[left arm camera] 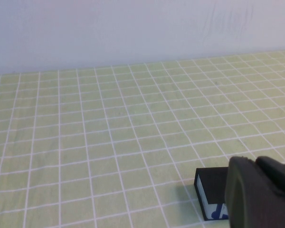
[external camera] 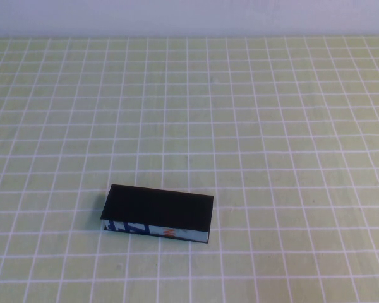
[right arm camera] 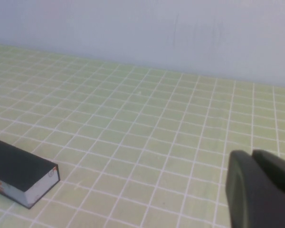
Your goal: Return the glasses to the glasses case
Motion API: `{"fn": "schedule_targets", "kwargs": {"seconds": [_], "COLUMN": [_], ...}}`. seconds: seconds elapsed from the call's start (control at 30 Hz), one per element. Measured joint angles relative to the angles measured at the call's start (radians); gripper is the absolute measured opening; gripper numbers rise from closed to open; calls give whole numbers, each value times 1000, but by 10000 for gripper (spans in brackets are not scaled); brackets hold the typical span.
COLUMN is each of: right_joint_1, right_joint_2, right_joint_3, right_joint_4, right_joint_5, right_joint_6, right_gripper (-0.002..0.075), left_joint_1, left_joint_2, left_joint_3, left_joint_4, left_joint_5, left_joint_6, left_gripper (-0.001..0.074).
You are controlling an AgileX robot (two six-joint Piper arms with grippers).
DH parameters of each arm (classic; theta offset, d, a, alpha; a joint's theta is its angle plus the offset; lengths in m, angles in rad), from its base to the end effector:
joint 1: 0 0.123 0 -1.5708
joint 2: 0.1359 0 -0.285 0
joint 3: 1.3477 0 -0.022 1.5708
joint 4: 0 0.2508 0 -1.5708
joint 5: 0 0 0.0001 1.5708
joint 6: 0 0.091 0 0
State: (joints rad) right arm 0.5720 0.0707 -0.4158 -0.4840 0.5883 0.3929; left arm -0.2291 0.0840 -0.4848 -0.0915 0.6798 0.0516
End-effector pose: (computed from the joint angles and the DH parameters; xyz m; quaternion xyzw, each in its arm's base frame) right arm 0.0355 -0.0052 0.2976 -0.1308 0.7291 0.0884 0.6659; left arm 0.0205 -0.0102 0.3050 0.0988 0.7645 -0.1010 0.6290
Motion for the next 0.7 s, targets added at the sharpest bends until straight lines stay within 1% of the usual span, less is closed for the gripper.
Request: {"fn": "schedule_targets", "kwargs": {"seconds": [0.7], "right_joint_1": [0], "right_joint_2": [-4], "right_joint_3": [3], "right_joint_4": [4], "right_joint_5": [8], "right_joint_6": [9], "right_gripper": [-16], "left_joint_1": [0], "left_joint_2": [0], "left_joint_3": [2], "left_joint_4": [0], "left_joint_5": [0], "left_joint_6": [0], "left_gripper": [-3]}}
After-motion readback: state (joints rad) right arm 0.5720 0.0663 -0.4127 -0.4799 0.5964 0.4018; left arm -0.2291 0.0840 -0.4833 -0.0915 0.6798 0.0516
